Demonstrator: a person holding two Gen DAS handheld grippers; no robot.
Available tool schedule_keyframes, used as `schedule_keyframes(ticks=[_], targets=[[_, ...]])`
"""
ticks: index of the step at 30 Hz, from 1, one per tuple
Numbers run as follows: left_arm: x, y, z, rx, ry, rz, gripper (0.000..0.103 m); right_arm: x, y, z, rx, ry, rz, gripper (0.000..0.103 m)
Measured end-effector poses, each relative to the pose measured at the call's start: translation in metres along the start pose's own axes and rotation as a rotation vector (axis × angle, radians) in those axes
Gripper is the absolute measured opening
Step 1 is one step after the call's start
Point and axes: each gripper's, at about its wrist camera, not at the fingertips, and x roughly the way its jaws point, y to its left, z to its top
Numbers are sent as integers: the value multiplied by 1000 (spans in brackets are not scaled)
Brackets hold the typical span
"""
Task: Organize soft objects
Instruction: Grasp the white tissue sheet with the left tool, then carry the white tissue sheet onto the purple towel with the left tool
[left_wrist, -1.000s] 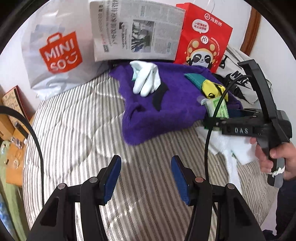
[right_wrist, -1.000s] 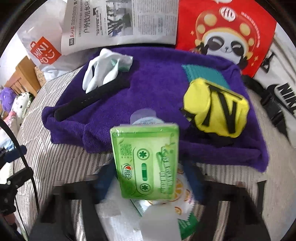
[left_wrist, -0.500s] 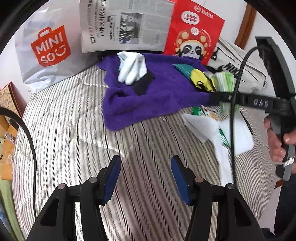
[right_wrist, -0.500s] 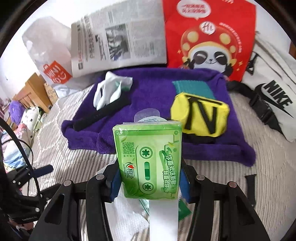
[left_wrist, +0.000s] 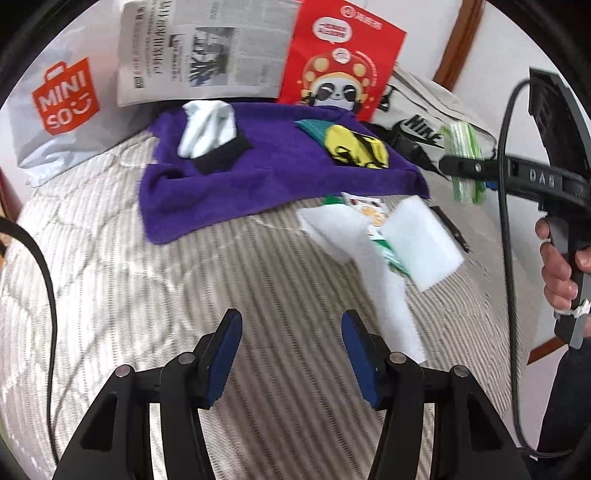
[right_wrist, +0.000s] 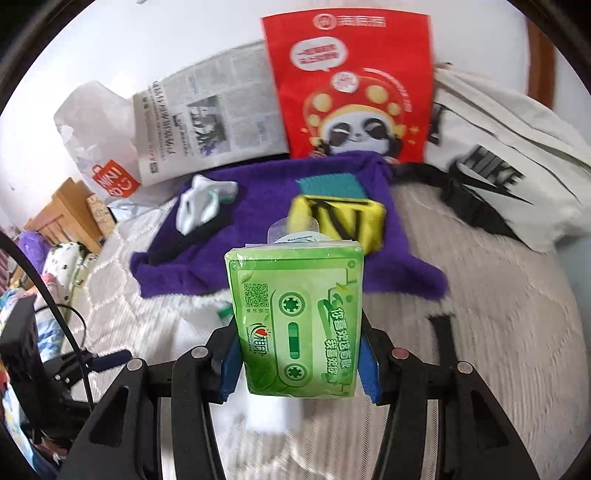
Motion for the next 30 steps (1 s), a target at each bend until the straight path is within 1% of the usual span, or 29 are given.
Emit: schedule_keyframes(ticks=[5,7,9,11,13,15,16,17,18,19,22,24,28,30], targets=[[14,-21,8,38,1,-58,54,-14,-25,-25,33,6,-72,52],[23,-29,12,51,13,-73,54,-19,-34,-34,59,-1,-86,52],[35,-36,18,46,27,-99,54,-23,-43,-43,95,-3,-83,52],[47,-42,23,24,48,-106,54,-26,-53,-54,134,1,-60,52],[55,-45,26,17,49,-112,54,-29,-59,-59,155,3,-52,52],[63,-48,28,11,51,-82,50,-31,-64,-63,158,-3,-60,52],[63,-49,29,19,38,-68,35,-32,-66,-64,160,-5,-66,52],[65,-50,30,23,49,-72,9,-34,-69,-64,162,-8,-70,52],[67,-50,30,24,75,-95,2,-35,-72,-65,170,-12,-70,52],[68,-50,30,26,87,-106,5,-35,-75,-66,178,-14,-67,52],[54,-53,26,81,63,-24,5,-34,-80,-68,193,-15,-57,52],[39,-52,25,100,39,12,5,-33,-81,-70,196,-18,-53,52],[10,-42,26,98,5,35,5,-31,-77,-71,182,-20,-49,52],[-1,-37,25,101,-1,49,5,-30,-73,-70,170,-21,-50,52]])
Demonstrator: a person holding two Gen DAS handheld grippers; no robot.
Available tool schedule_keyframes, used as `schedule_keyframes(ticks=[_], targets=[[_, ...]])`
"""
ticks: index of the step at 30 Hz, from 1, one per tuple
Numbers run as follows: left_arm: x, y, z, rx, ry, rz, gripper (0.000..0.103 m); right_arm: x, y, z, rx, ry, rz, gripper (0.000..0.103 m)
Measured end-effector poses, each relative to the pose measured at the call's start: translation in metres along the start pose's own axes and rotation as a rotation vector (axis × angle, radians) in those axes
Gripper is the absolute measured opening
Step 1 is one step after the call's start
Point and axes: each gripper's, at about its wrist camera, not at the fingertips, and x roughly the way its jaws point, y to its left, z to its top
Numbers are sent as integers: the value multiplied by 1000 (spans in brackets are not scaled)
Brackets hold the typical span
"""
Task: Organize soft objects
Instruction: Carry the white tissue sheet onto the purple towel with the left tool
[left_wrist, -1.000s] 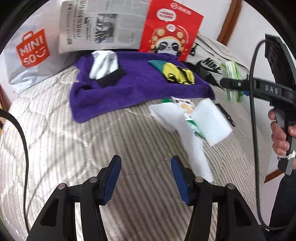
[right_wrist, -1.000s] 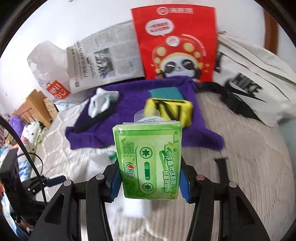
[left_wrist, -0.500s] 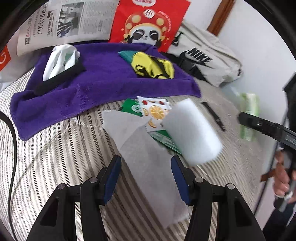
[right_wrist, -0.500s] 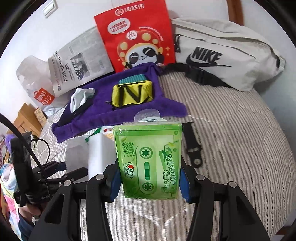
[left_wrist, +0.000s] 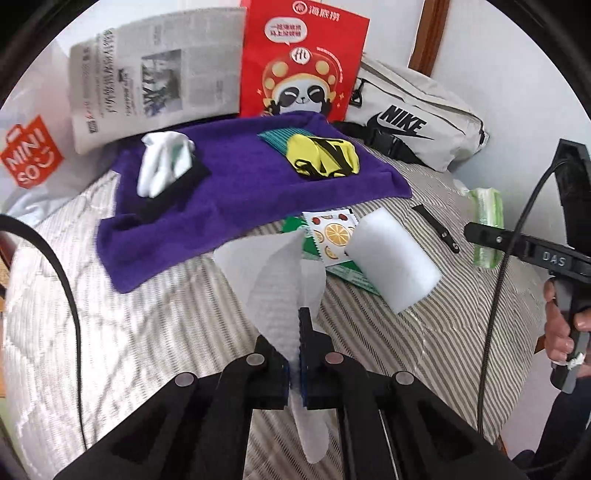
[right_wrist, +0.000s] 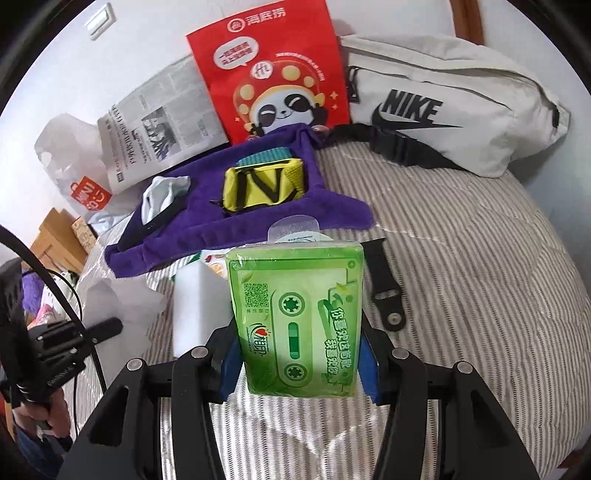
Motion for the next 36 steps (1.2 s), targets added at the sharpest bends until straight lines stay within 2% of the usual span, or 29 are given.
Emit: schedule_keyframes(ticks=[5,14,24,27,32,36], targets=[[-17,6,-3,12,-17,39,5,1,12,-2,-29,8,24,52],[-33,9,21,18,-60,6,5,-3,27,1,-75,0,48,52],[-15,24,95,14,-99,-48,5,-3,27,23,-103,-5,33,52],[-9,32,120,21,-118,-37,5,0,23,34,-102,-1,27,52],[13,53,159,-22,-128,-51,5,3,14,52,-100,-12,-1,52],[41,67,177,-77,-115,-101,5,12,8,64,-95,-5,-8,52]])
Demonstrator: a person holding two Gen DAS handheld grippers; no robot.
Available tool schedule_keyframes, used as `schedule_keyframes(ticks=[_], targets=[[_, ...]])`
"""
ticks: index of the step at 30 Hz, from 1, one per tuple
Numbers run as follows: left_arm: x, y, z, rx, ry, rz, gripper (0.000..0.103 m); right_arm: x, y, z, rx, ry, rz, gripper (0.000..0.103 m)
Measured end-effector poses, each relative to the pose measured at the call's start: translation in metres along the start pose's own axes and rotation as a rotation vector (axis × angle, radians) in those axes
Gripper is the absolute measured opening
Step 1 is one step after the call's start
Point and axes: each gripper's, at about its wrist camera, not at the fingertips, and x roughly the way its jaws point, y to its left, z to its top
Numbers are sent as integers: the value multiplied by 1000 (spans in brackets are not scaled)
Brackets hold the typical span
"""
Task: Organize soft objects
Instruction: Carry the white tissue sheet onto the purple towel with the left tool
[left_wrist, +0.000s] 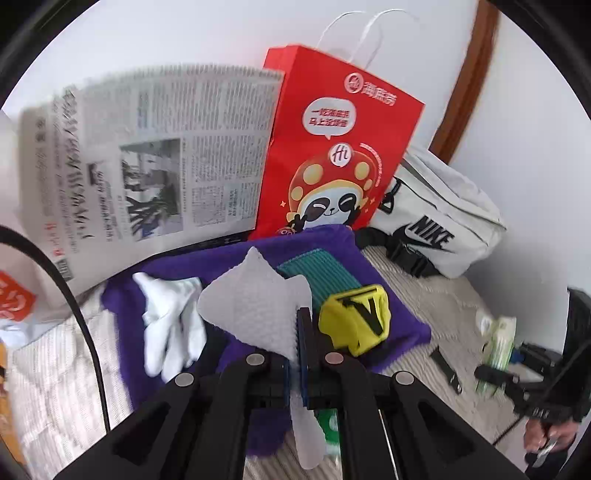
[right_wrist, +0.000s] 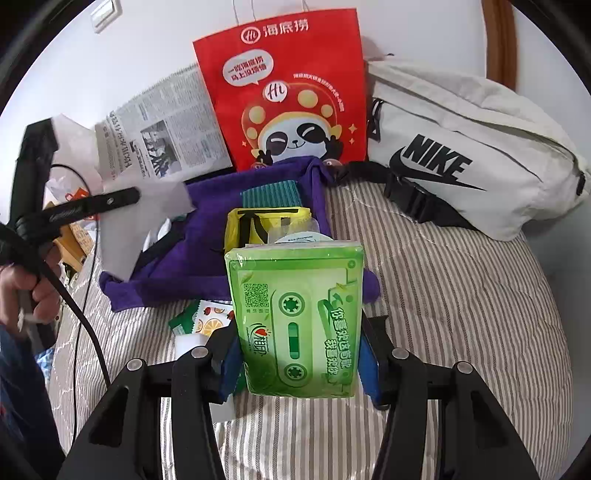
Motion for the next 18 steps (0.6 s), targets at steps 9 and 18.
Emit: schedule_keyframes(ticks=[9,18], targets=[[78,11,6,26,99,62,5,31,-2,7,-21,57,-7,52],[126,7,1,93,184,197,5,49,-1,15,-26,83,3,52]])
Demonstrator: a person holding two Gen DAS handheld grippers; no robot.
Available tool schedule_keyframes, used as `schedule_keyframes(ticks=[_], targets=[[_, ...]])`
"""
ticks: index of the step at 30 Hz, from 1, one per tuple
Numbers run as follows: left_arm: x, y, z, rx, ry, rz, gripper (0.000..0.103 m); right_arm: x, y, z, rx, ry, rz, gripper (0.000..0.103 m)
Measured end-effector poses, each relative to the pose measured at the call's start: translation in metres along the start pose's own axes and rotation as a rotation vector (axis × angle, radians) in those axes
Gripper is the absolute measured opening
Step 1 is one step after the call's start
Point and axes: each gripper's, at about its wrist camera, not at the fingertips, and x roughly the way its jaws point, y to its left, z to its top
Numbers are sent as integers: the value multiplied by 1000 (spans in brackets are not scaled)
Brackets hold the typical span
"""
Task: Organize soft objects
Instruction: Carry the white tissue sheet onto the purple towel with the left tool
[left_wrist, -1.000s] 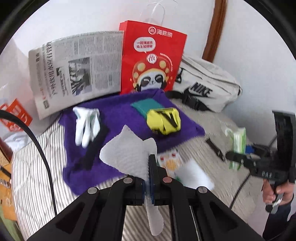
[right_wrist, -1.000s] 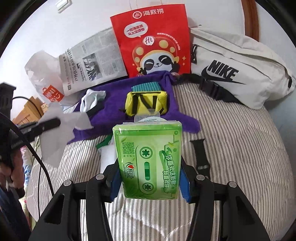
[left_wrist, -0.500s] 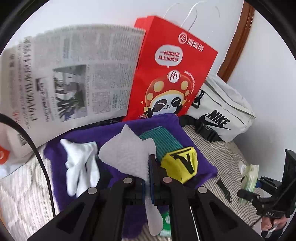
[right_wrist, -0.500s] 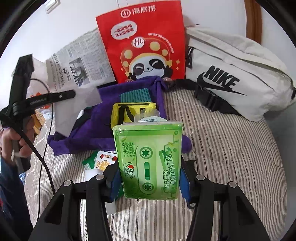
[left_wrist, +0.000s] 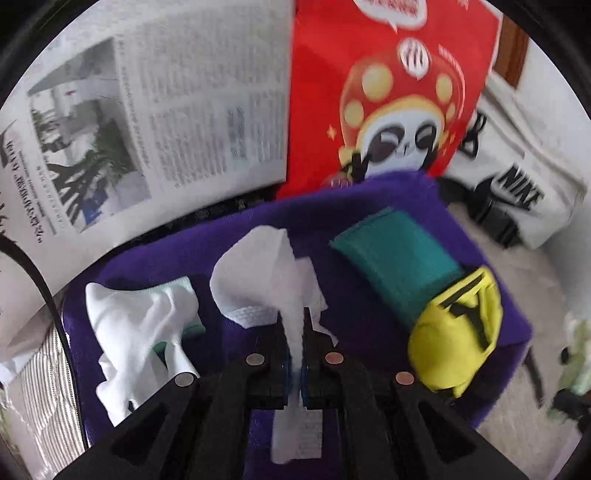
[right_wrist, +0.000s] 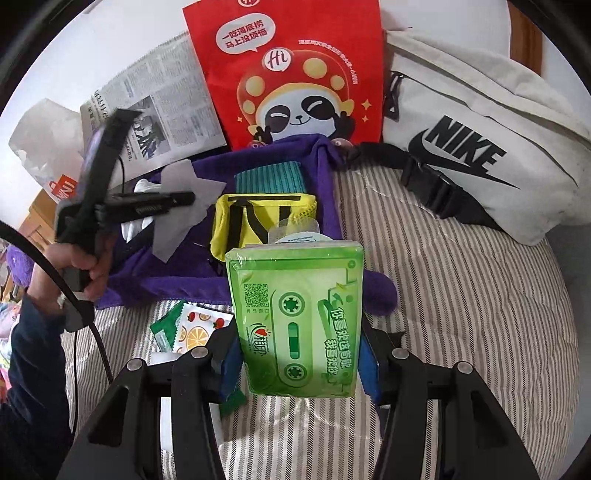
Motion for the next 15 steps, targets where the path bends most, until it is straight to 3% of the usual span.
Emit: schedule_keyframes(ticks=[11,12,15], targets=[[13,-7,-7,17,31,12,6,2,2,2,-12,1,3,52],[13,-8,-8,17,35,9,8,2,2,2,-9,1,2,52],[12,-10,-11,16,49,-10,26,2,1,1,-5,3,3,52]])
